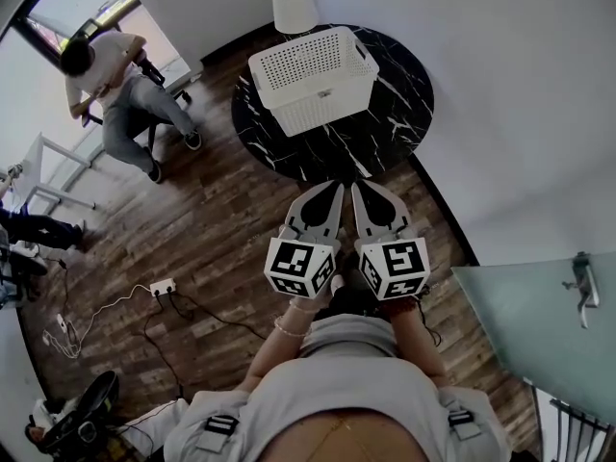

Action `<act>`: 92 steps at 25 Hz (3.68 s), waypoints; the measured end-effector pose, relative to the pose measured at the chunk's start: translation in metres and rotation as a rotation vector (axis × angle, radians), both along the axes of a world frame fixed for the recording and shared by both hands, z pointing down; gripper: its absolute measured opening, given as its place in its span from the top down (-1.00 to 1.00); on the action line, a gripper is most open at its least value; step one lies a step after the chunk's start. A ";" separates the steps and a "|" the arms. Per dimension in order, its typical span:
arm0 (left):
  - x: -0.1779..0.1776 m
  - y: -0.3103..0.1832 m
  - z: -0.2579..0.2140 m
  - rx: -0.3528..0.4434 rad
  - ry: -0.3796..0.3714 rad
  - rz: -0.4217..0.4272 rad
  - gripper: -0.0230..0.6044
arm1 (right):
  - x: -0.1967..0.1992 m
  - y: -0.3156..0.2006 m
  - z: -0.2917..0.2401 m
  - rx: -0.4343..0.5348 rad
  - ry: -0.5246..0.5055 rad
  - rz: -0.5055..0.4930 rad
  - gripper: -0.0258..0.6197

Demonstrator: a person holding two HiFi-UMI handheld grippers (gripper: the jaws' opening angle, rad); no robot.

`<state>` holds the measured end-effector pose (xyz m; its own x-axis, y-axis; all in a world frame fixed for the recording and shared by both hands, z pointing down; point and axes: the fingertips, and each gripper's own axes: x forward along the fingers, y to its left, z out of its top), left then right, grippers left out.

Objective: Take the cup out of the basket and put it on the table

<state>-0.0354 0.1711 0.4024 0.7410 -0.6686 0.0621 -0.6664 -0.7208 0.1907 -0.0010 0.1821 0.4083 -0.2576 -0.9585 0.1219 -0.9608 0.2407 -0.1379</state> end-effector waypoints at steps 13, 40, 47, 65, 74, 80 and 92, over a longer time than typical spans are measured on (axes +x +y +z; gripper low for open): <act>0.031 -0.051 0.000 -0.003 -0.014 -0.035 0.91 | 0.030 -0.056 -0.004 0.021 -0.017 -0.054 0.88; 0.079 -0.151 -0.006 -0.013 -0.047 -0.167 0.91 | 0.073 -0.159 -0.019 0.052 -0.025 -0.250 0.88; 0.084 -0.163 -0.008 0.000 -0.038 -0.162 0.91 | 0.080 -0.168 -0.014 0.040 -0.018 -0.232 0.88; 0.074 -0.243 -0.005 -0.011 -0.025 -0.113 0.91 | 0.069 -0.244 -0.009 0.025 -0.006 -0.181 0.88; 0.054 -0.298 -0.004 -0.017 -0.010 -0.103 0.91 | 0.046 -0.300 -0.005 0.015 -0.005 -0.183 0.88; 0.040 -0.328 0.003 -0.034 -0.016 -0.094 0.91 | 0.034 -0.329 0.001 0.001 -0.006 -0.173 0.88; 0.016 -0.368 0.022 -0.077 -0.025 -0.062 0.91 | 0.022 -0.372 0.028 -0.077 0.045 -0.116 0.88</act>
